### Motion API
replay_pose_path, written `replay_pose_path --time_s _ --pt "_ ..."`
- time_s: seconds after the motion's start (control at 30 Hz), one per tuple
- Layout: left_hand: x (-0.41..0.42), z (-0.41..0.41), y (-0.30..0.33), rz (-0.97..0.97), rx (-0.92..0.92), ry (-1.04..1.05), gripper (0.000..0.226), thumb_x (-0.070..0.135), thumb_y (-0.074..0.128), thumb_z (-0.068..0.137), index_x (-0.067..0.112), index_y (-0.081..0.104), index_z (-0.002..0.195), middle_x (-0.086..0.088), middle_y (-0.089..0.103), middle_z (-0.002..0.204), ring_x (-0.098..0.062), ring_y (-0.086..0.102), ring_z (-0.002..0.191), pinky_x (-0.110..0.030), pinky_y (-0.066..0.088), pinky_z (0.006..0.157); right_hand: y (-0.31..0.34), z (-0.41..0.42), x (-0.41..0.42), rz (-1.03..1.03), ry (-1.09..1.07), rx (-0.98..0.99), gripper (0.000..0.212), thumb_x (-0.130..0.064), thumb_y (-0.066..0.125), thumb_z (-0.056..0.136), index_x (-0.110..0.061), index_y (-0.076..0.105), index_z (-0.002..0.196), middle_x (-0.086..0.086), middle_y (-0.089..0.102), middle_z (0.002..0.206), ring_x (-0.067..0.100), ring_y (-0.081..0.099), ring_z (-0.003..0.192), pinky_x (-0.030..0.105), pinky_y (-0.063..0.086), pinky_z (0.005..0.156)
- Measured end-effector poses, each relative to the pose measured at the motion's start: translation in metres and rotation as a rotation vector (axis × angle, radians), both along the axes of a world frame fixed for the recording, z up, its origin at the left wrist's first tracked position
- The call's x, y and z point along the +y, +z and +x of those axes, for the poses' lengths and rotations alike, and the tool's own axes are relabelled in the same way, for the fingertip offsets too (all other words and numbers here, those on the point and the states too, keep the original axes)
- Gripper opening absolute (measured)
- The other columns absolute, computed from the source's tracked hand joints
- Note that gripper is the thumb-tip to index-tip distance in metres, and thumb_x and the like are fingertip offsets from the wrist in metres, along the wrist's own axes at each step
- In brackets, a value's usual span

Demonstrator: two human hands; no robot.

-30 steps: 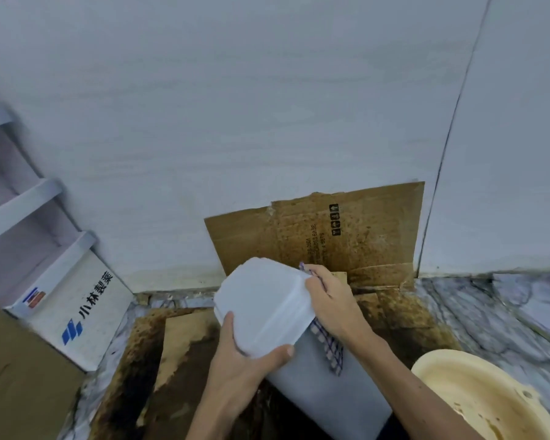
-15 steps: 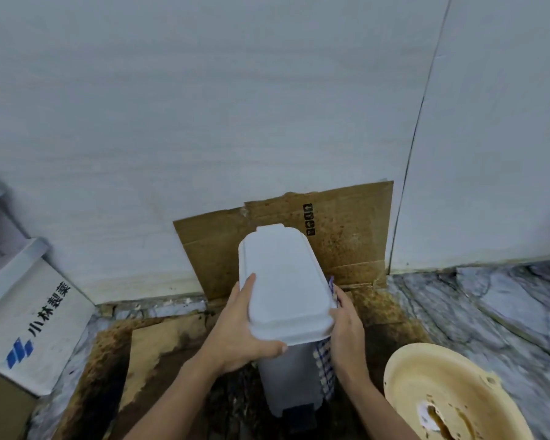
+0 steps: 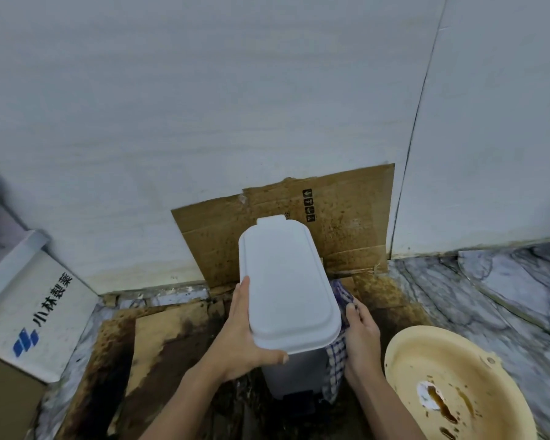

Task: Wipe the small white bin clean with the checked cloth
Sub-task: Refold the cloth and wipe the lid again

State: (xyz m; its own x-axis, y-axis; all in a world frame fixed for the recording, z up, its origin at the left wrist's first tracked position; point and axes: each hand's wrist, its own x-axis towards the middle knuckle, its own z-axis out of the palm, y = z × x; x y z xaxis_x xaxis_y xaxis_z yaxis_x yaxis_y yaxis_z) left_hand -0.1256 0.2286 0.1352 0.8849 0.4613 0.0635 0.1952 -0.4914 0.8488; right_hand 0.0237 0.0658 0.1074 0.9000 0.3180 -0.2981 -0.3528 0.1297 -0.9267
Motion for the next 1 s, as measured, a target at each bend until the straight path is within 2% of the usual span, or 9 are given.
replay_pose_path --time_s 0.07,0.13,0.2,0.3,0.5,0.7,0.83,0.9,1.0 --pt "0.003 -0.004 0.0 0.012 0.074 -0.006 0.147 0.06 0.096 0.055 0.053 -0.008 0.158 0.027 0.003 0.167 -0.008 0.002 0.158 -0.058 0.021 0.125 0.005 0.008 -0.006 0.023 -0.006 0.044 0.031 -0.021 0.049 0.105 -0.041 0.067 0.09 -0.024 0.075 0.085 0.011 0.071 0.092 0.036 0.054 0.084" --pt "0.007 -0.008 0.001 0.021 0.128 -0.026 0.149 0.068 0.094 0.053 0.05 -0.01 0.159 0.024 0.001 0.168 -0.01 0.001 0.158 -0.057 0.021 0.125 0.011 0.022 -0.012 0.085 -0.017 0.067 0.024 -0.021 0.049 0.105 -0.035 0.069 0.105 -0.013 0.077 0.099 0.017 0.07 0.102 0.043 0.054 0.093" --pt "0.01 -0.009 0.008 0.044 0.175 -0.017 0.143 0.075 0.088 0.056 0.044 -0.003 0.161 0.016 0.006 0.169 -0.015 0.007 0.158 -0.054 0.023 0.125 0.023 0.034 -0.017 0.159 -0.003 0.077 0.029 -0.022 0.049 0.105 -0.02 0.059 0.132 0.002 0.074 0.116 0.023 0.069 0.109 0.049 0.052 0.099" --pt "0.003 -0.006 0.03 0.101 0.204 0.135 0.132 0.095 0.065 0.058 0.04 0.007 0.163 0.019 -0.004 0.171 -0.01 0.008 0.156 -0.043 0.021 0.126 0.049 0.038 -0.018 0.261 0.115 0.06 0.032 -0.022 0.05 0.104 -0.015 0.058 0.134 0.008 0.073 0.118 0.027 0.07 0.109 0.049 0.052 0.098" --pt "-0.02 0.009 0.069 -0.252 -0.078 0.135 0.072 0.067 0.066 0.079 0.045 0.045 0.145 0.029 0.055 0.135 0.019 0.055 0.114 -0.002 0.045 0.083 0.085 0.007 0.007 0.31 0.462 0.064 0.031 -0.023 0.046 0.104 -0.009 0.066 0.123 0.022 0.068 0.124 0.038 0.065 0.116 0.057 0.044 0.107" --pt "-0.013 0.007 0.069 -0.339 -0.204 0.271 0.011 0.032 0.072 0.095 0.033 0.078 0.104 0.004 0.08 0.101 -0.015 0.075 0.1 -0.031 0.06 0.088 0.101 -0.008 0.018 0.271 0.635 0.156 0.03 -0.023 0.049 0.104 -0.013 0.077 0.108 0.019 0.071 0.119 0.033 0.068 0.112 0.043 0.057 0.091" --pt "-0.003 0.002 0.072 -0.452 -0.272 0.355 0.009 0.026 0.072 0.096 0.033 0.076 0.093 0.0 0.079 0.093 -0.017 0.076 0.088 -0.032 0.06 0.074 0.106 -0.007 0.012 0.144 0.876 0.137 0.043 -0.011 0.072 0.09 0.004 0.057 0.128 0.026 0.067 0.123 0.039 0.065 0.115 0.049 0.054 0.096" --pt "0.002 0.001 0.073 -0.451 -0.294 0.388 0.006 0.025 0.071 0.097 0.031 0.072 0.093 -0.003 0.076 0.086 -0.017 0.073 0.077 -0.026 0.057 0.061 0.113 -0.004 0.007 -0.022 1.01 0.077 0.059 -0.006 0.082 0.079 -0.002 0.054 0.13 0.023 0.068 0.123 0.039 0.066 0.114 0.054 0.052 0.099" --pt "0.004 0.0 0.074 -0.497 -0.321 0.41 0.004 0.019 0.065 0.101 0.023 0.065 0.1 -0.009 0.076 0.092 -0.021 0.074 0.079 -0.031 0.058 0.061 0.126 -0.001 0.002 -0.293 1.186 -0.123 0.067 -0.01 0.086 0.071 -0.017 0.052 0.129 0.013 0.071 0.12 0.033 0.068 0.111 0.055 0.054 0.095"
